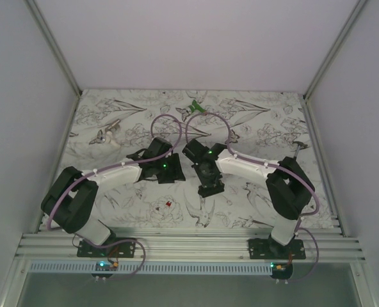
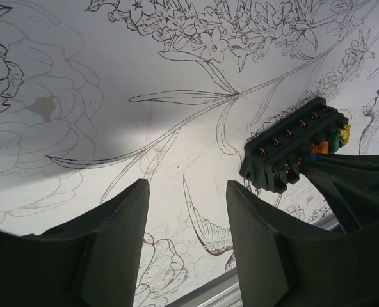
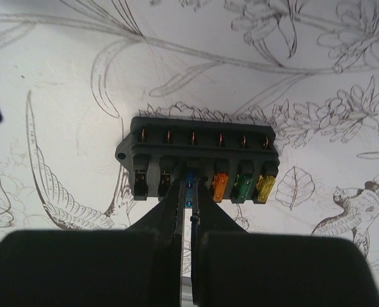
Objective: Snap on the fuse box
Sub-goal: Install the fuse at the fuse box base.
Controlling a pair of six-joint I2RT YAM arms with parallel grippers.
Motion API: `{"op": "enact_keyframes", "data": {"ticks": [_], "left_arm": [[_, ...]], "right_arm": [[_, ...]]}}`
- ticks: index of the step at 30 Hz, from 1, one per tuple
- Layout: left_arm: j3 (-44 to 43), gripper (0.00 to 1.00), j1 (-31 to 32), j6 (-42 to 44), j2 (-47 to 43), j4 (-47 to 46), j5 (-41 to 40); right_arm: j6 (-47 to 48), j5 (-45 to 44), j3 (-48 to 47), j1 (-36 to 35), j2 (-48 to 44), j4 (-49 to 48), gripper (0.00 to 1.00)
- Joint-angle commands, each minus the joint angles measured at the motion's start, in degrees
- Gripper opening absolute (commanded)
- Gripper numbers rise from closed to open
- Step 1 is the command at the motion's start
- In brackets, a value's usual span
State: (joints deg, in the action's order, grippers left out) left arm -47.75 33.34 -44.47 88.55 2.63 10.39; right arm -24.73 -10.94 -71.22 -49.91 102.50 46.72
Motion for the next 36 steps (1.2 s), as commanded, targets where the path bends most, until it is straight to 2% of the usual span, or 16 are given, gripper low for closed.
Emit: {"op": "enact_keyframes", "data": {"ticks": [1,11,18,28,36], "left_arm": [[0.38,0.54,-0.83,-1.4,-0.6,0.93,-0.92],[1.17,0.54,-1.35,-2.36,-1.35,0.2,-0.06],[-0.21,0.54,-1.35,-3.29,1.11,-1.58,1.91],[-3.14,0.42,-1.12,-5.91,7.09,-5.2,6.27],[-4.44,0.37,0.49,-8.2,10.92,-7.53,7.49]], "right_arm": [[2.74,-0.33,-4.47,0.52,1.82,-3.95,0.0],[7.73,0.07,-6.78,0.51,4.02,-10.71,0.0],[3.59,-1.94,-2.48,0.52,-1.39,-12.49,0.0],[-3.17,-3.65,7.4,0.55,-9.47,-19.15,0.0],[-5.73,-3.54,12.6,1.02,-12.26,-24.9,0.0]]}}
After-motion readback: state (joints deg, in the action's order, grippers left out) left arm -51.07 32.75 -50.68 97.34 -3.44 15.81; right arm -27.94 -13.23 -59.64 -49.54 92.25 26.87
